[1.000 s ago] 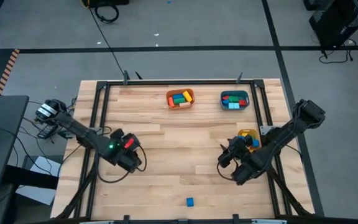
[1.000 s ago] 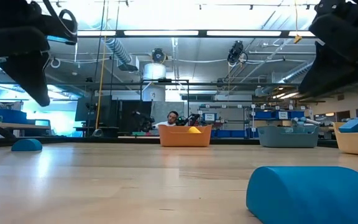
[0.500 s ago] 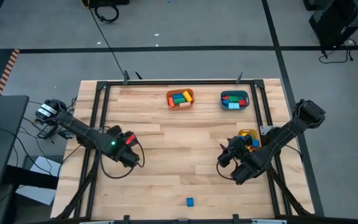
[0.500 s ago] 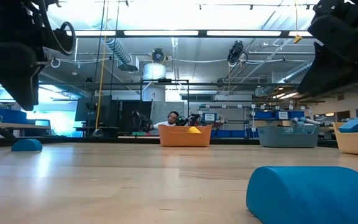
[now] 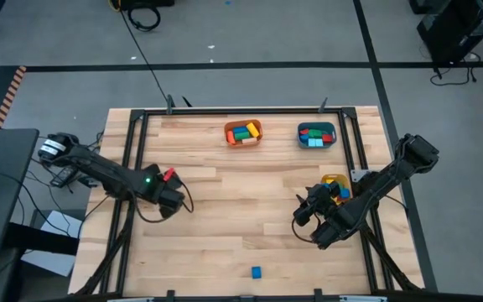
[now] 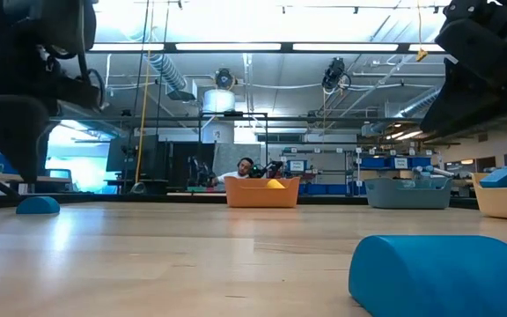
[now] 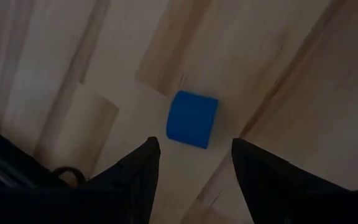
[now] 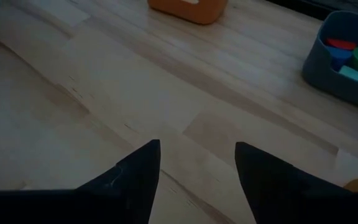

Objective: Sort blocks by size
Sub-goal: Put the blue half circle block into the blue bin

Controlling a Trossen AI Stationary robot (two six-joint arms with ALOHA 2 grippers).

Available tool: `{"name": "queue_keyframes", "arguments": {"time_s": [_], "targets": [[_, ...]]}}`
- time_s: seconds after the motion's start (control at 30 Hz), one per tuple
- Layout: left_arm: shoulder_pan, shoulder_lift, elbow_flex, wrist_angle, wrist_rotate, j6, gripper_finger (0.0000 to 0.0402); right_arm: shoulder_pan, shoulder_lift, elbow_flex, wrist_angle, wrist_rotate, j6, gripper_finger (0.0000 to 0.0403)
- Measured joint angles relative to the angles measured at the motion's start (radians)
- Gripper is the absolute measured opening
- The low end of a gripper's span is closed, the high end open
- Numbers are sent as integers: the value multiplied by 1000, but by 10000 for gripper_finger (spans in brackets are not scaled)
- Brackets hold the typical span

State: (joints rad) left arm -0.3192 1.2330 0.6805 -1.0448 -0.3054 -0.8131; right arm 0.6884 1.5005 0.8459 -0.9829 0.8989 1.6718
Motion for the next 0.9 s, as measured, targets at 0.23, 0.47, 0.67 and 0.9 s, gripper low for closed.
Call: {"name": "queue_keyframes", "arguments": {"time_s": [0.23, 0.47, 0.67, 0.9], "targets": [[42, -45, -40, 37, 4, 104, 208, 0, 0, 0, 1, 1, 0, 220], [81, -43, -100, 145, 8, 197, 208, 0, 0, 0, 5, 1, 0, 222], [96, -42, -178, 187, 22, 201, 208, 0, 0, 0, 6, 1, -10, 220], [97, -45, -215, 235, 34, 203, 208, 0, 0, 0, 14, 1, -26, 220]]}}
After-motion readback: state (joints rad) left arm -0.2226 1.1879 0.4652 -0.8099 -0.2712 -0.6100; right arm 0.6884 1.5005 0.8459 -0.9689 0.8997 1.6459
